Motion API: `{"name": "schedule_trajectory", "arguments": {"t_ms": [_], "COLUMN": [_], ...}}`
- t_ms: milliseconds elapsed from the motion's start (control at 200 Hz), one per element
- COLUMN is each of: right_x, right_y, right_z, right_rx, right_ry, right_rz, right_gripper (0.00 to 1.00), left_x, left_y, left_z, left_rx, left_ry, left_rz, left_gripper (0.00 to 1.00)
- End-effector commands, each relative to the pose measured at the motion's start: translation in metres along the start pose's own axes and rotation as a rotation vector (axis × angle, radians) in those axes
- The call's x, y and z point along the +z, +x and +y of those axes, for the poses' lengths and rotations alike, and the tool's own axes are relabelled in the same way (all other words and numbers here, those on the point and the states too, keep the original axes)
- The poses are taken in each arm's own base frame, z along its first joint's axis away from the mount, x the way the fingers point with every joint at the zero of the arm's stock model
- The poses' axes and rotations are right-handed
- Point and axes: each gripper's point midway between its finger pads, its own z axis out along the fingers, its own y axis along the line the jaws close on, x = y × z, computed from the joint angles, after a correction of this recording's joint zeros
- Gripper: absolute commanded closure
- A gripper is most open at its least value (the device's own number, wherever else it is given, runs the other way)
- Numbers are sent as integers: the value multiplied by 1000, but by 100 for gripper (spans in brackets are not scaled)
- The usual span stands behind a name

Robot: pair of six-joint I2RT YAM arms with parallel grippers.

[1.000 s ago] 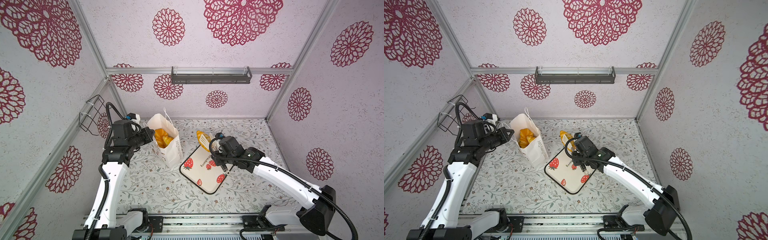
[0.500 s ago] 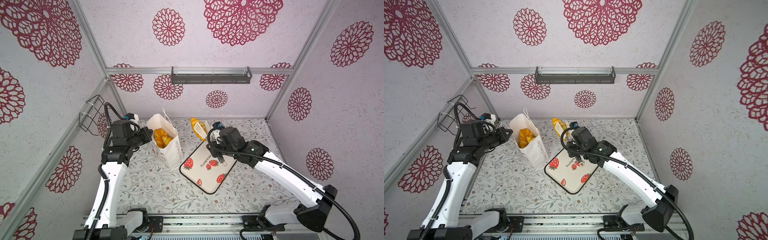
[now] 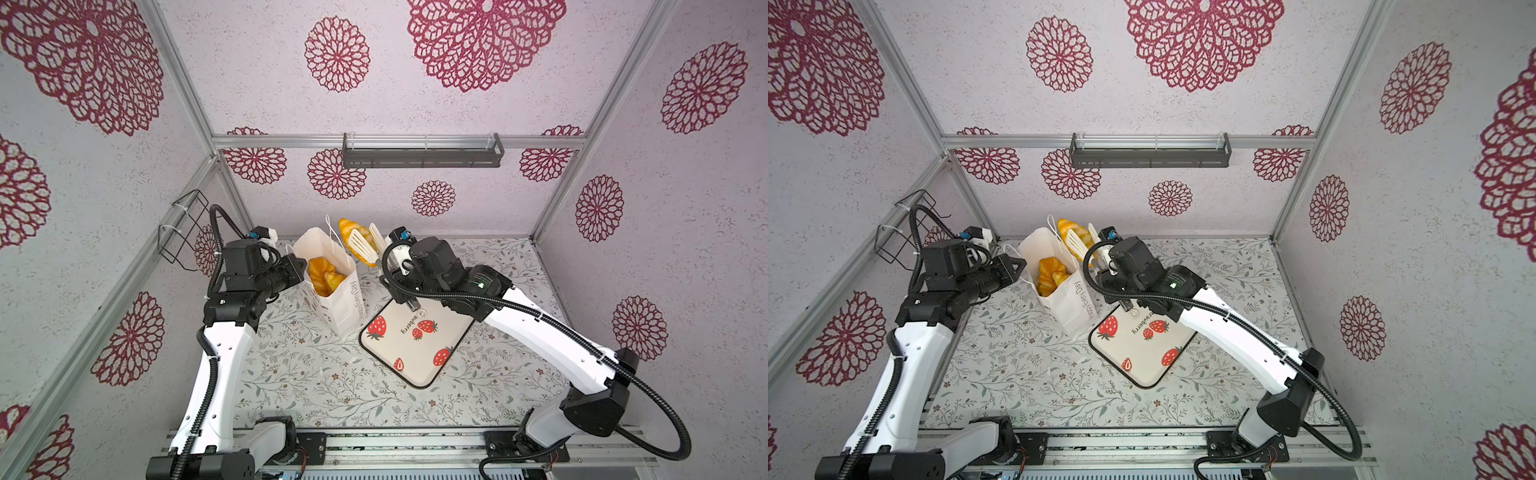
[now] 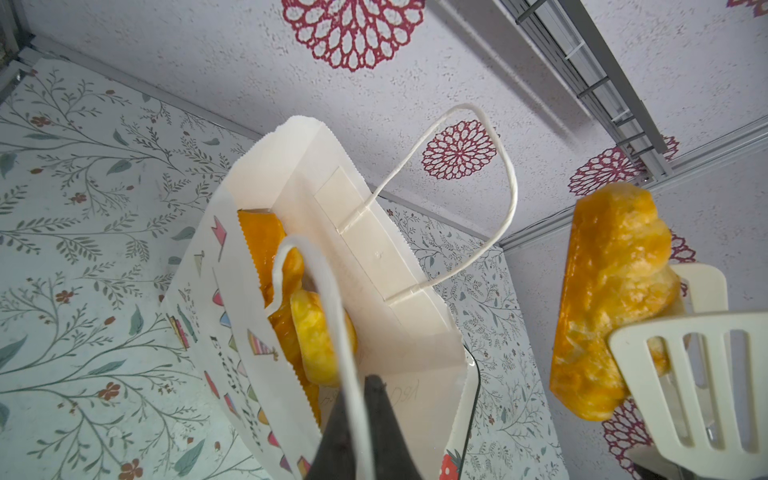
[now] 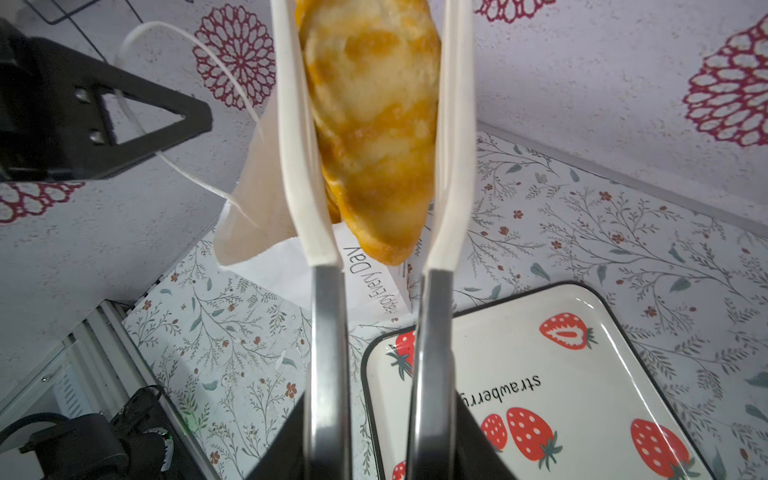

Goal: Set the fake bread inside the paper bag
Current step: 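Carry the croissant with the right tongs into the bag opening, then open the right tongs to release the croissant and withdraw them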

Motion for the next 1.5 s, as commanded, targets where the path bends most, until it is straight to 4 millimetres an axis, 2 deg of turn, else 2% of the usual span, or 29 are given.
{"name": "schedule_trajectory", "arguments": {"t_ms": [0,135,285,500,756,1061,1266,1491], "right_x": [-15,-9,5,33,45,46,43,32], "right_y": [-33,-39,-40,-33,-31,-31,-36,-42], "right_z": [27,47,59,59,53,50,48,44], "right_rx": [-57,-81,-84,-93,-82,-82,-84,-85], "right_ry": [-55,-93,-123,-100,-102,-102,-109,-102], "right_rz": [-98,-101,-86,-26,-5,-2,-15,-29], "right_gripper": [75,74,74,73,68,56,56,58], "left_x": [-9,-11,-15,-24,-36,-48,-56,-65], "left_y": [-9,-8,-5,-1,5,8,18,39], "left_z": [-5,-3,-1,2,4,8,14,28], "left_rx": [6,10,17,25,39,42,22,13], "left_ry": [7,-3,-20,-36,-55,-80,-100,-144], "left_rz": [-35,-34,-32,-44,-50,-64,-78,-65], "left_gripper": [85,74,66,50,30,19,17,18]}}
